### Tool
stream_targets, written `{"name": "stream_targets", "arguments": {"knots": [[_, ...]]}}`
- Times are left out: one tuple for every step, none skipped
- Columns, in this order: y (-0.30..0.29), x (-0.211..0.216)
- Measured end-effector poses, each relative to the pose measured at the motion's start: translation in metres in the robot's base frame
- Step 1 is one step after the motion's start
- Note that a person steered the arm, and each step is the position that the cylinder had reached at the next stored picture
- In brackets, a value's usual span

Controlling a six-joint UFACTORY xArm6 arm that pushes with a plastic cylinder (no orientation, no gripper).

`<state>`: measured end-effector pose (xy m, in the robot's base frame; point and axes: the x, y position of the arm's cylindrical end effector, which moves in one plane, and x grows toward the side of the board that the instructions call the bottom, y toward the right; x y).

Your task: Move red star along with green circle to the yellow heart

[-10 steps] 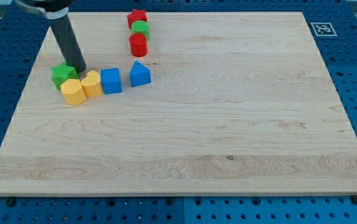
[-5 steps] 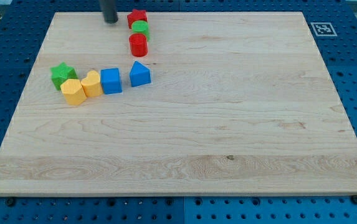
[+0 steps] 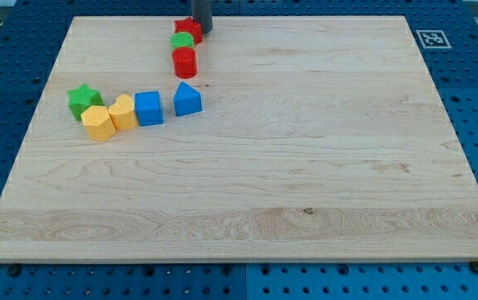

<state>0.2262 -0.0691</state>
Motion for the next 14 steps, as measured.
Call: {"name": "stream_targets", "arguments": {"knots": [[0.000, 0.003], [-0.002, 0.013], [-0.002, 0.020], [-0.009, 0.009], [-0.024, 0.001], [-0.027, 0.001], [-0.027, 0.007], [-0.027, 0.028], [-0.030, 0.051], [-0.044, 0.063], [-0.063, 0.073], [-0.080, 0.089], [-0.084, 0.104], [-0.080, 0.105]]}}
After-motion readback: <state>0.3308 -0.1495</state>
